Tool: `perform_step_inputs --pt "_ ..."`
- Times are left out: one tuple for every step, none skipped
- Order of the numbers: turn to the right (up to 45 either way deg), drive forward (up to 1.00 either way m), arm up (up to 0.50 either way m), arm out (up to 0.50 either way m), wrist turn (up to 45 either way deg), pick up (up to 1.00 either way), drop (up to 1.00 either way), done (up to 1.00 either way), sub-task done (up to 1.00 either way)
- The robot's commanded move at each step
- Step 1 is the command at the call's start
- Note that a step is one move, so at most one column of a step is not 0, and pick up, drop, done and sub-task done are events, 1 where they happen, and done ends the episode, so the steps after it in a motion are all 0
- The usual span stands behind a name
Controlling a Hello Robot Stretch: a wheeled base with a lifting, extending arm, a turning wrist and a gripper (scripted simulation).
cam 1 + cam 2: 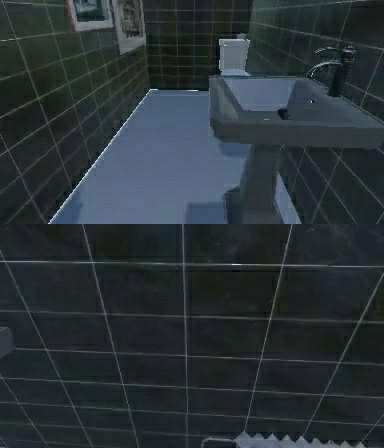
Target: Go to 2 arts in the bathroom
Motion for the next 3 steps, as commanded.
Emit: perform_step_inputs --pt "-18.0 0.0 0.0 0.0 0.0 0.0 0.0 0.0 0.0" --pt "0.0 0.65 0.0 0.0 0.0 0.0 0.0 0.0 0.0" --pt "0.0 0.8 0.0 0.0 0.0 0.0 0.0 0.0 0.0"
